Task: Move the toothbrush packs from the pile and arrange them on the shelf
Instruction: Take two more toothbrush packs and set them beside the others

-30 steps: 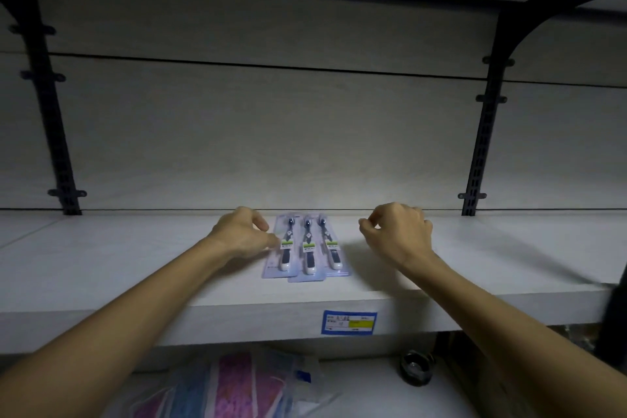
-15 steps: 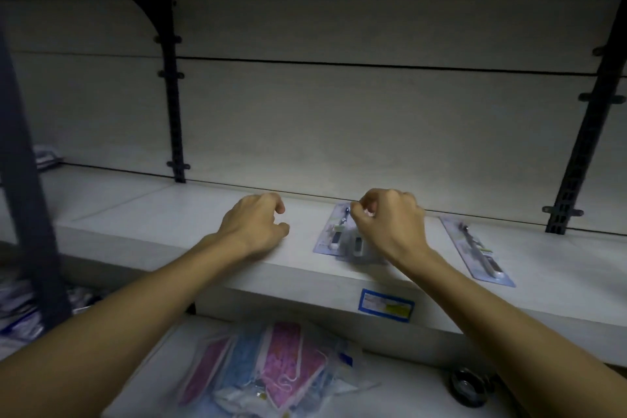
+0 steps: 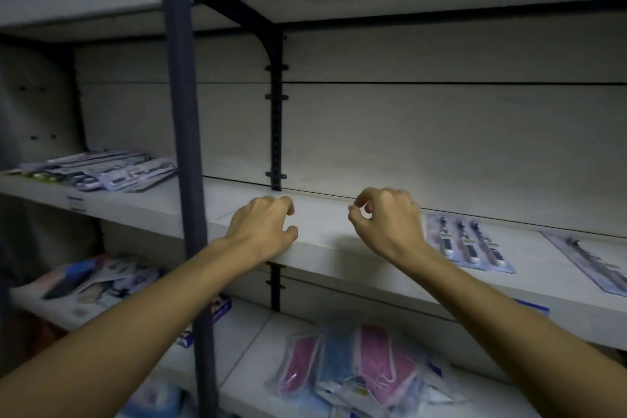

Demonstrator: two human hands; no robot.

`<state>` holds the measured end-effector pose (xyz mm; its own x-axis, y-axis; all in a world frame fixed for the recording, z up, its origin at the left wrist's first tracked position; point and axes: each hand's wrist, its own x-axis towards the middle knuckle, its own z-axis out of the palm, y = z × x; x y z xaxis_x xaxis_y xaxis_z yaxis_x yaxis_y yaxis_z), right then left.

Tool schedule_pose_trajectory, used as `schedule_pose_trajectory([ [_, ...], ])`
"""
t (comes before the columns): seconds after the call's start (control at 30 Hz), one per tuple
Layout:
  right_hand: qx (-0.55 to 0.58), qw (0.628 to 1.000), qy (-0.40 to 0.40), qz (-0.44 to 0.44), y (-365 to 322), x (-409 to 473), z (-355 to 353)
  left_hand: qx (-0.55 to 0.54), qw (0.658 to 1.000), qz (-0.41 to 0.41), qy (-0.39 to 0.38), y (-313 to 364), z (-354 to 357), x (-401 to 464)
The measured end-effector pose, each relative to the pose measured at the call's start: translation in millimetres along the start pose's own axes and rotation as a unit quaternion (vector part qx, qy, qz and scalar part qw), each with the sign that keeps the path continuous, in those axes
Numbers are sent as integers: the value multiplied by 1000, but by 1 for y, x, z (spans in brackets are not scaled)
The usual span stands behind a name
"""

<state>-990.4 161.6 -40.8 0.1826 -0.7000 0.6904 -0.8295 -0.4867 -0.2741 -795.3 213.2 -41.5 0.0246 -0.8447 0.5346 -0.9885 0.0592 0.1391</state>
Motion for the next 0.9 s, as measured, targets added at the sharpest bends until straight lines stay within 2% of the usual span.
schedule_pose_trajectory([
  [0.27,40,998,-25,-32,-149,-4,56,16,1000,-24,8,-132,-55,-48],
  [0.5,69,993,-72,-68,-267,-9,114,55,995,-87,-10,-249,-92,-86],
  [0.9,74,990,-95,-73,-342,42,207,36,990,-133,-10,-378,-71,-75],
])
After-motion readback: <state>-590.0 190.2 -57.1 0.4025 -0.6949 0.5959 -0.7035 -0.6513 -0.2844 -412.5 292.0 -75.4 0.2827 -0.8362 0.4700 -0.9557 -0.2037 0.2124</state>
